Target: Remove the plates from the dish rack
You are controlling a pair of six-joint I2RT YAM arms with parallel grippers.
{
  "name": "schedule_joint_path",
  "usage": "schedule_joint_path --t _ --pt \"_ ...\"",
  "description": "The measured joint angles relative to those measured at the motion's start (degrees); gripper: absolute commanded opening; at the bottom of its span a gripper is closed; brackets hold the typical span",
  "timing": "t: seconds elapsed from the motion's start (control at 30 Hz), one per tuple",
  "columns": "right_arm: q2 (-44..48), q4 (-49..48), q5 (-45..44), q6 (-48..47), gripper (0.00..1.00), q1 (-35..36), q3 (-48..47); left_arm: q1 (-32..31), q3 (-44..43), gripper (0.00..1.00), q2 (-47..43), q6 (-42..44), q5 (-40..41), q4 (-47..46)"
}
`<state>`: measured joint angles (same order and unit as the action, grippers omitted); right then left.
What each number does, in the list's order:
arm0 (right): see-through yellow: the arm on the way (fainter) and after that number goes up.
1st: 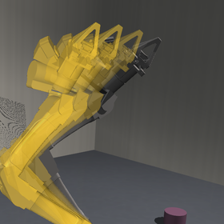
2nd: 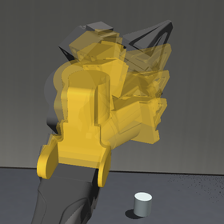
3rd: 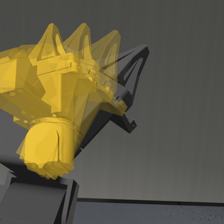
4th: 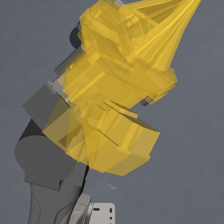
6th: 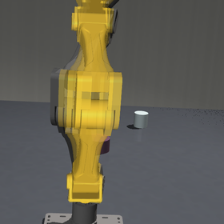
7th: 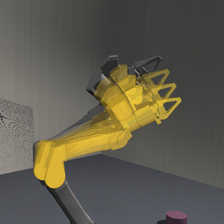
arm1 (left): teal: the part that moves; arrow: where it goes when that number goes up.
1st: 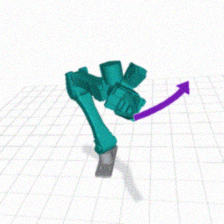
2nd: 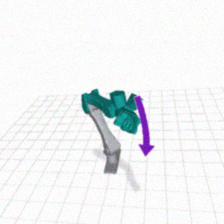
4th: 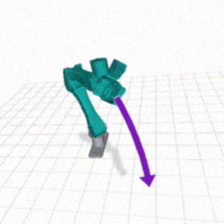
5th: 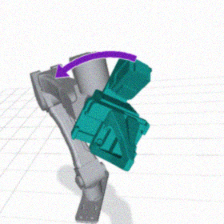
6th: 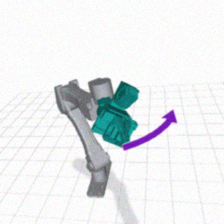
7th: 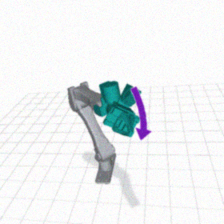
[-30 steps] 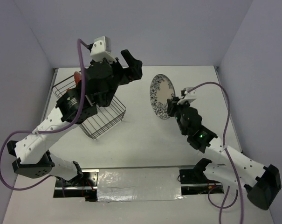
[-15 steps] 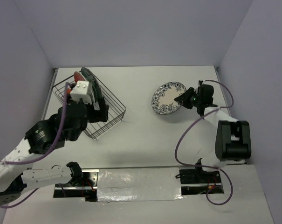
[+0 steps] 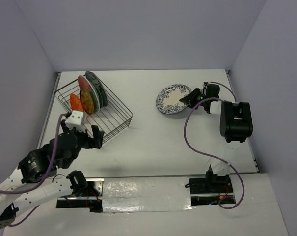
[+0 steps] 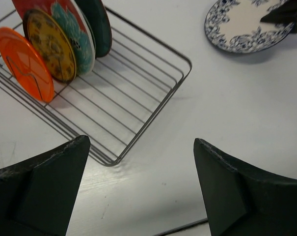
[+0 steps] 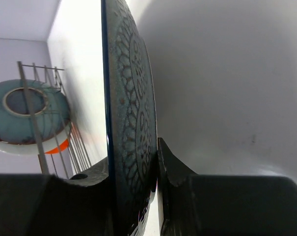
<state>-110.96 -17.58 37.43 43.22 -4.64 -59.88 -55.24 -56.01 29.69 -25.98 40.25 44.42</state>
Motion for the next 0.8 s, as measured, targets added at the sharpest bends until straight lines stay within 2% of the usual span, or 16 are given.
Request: schedule_joint_path --t 0.1,0.13,0.17,0.2,0.23,0.37,0.6,0.73,0.8 --pt "-0.9 1.4 0.0 0.3 0.45 0.0 0.0 0.0 4.3 1.0 -1.0 -0.1 0.0 0.1" --pt "-0.9 1.7 -0.1 0.1 0.59 0.0 0.0 0.0 4.8 0.99 -1.3 -0.2 0.1 0.3" --pt "-0.7 1.9 -0.3 0.1 0.66 0.0 -0.1 0.0 5.0 1.0 -1.7 -0.4 0.2 0.4" --pt "-0.5 2.6 -0.9 -0.5 0.78 0.0 -0.2 0.0 5.1 0.99 -2.4 -0.9 0.5 0.2" --pt "-0.2 3.7 -1.6 -1.0 1.0 0.0 -0.3 0.0 5.2 1.0 -3.3 -1.2 0.8 0.1" --pt "1.6 12.5 -7.9 -4.1 1.0 0.2 -1.4 0.0 5.2 1.0 -6.0 -2.6 2.5 0.1" --pt "9.4 30.5 -30.1 -9.3 1.0 3.0 -5.4 0.0 5.2 1.0 -5.8 -4.5 5.1 0.3" --pt "13.5 39.1 -45.5 -9.8 1.0 6.6 -9.2 0.3 4.6 1.0 -2.4 -8.2 9.0 2.7" --pt "16.3 43.2 -50.4 -9.9 1.0 9.0 -10.8 0.5 2.7 1.0 1.9 -12.5 11.7 5.7"
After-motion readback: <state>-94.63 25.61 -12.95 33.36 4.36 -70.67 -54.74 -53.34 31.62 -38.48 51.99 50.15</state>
